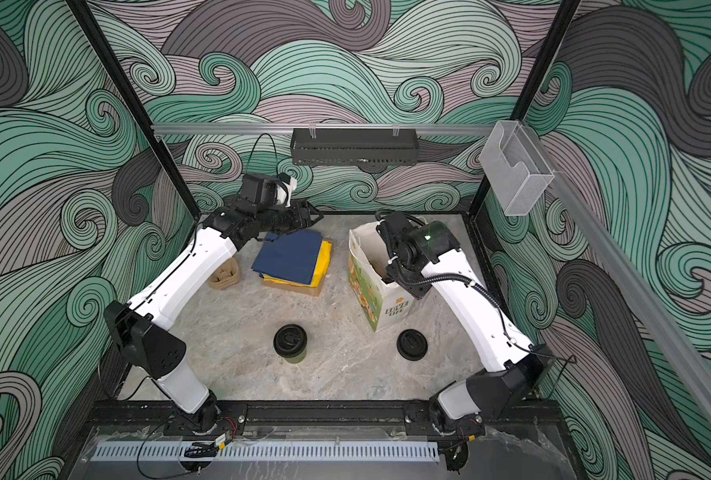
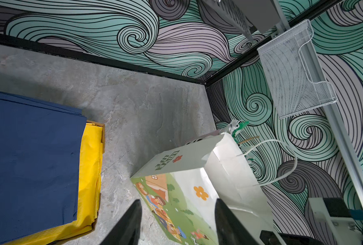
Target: Pack the takeout coffee
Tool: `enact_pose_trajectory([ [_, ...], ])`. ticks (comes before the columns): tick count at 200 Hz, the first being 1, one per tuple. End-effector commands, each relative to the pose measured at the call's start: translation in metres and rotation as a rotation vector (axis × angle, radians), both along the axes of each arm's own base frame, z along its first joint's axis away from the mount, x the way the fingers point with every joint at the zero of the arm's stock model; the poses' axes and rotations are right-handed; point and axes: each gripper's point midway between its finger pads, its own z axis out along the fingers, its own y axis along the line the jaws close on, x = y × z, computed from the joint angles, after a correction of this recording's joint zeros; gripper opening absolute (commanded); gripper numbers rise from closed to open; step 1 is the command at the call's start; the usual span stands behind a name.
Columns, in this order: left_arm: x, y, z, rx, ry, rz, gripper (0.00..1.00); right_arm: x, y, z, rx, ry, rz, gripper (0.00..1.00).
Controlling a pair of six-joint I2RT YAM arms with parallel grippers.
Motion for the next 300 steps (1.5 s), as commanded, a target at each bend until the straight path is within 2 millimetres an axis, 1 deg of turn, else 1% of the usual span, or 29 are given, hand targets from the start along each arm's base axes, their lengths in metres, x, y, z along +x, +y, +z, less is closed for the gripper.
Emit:
enact_pose_trajectory([
  [1,0.001,-0.005,0.009,-0.001,-0.029,-0.042,0.57,-0.005,-0.004,-0.005,-0.015,0.048,-0.016,0.50],
  [50,0.008,-0.008,0.008,-0.001,-0.027,-0.046,0.57,0.000,-0.004,-0.007,-0.015,0.060,-0.006,0.38],
  [94,0.010,-0.010,0.009,0.003,-0.030,-0.051,0.56,0.008,0.003,-0.009,-0.003,0.075,0.014,0.33],
  [123,0.010,-0.009,0.008,0.009,-0.030,-0.050,0.56,0.010,0.003,-0.009,0.002,0.076,0.020,0.27],
  [158,0.008,-0.007,0.009,0.020,-0.035,-0.053,0.56,0.006,0.007,-0.012,0.018,0.098,0.043,0.16],
  [179,0.006,-0.007,0.010,0.023,-0.037,-0.059,0.56,0.002,0.008,-0.012,0.026,0.105,0.070,0.11],
  [209,0.000,-0.011,0.011,0.018,-0.030,-0.083,0.56,-0.004,0.009,-0.008,0.041,0.103,0.122,0.10],
  [246,-0.006,-0.017,0.013,0.016,-0.033,-0.108,0.57,-0.015,0.016,-0.007,0.075,0.115,0.216,0.07],
  [279,-0.015,-0.033,0.015,0.025,-0.029,-0.157,0.58,-0.025,0.030,-0.011,0.117,0.116,0.297,0.06],
  [300,-0.023,-0.044,0.012,0.057,-0.016,-0.197,0.59,-0.031,0.034,-0.011,0.124,0.115,0.332,0.06],
])
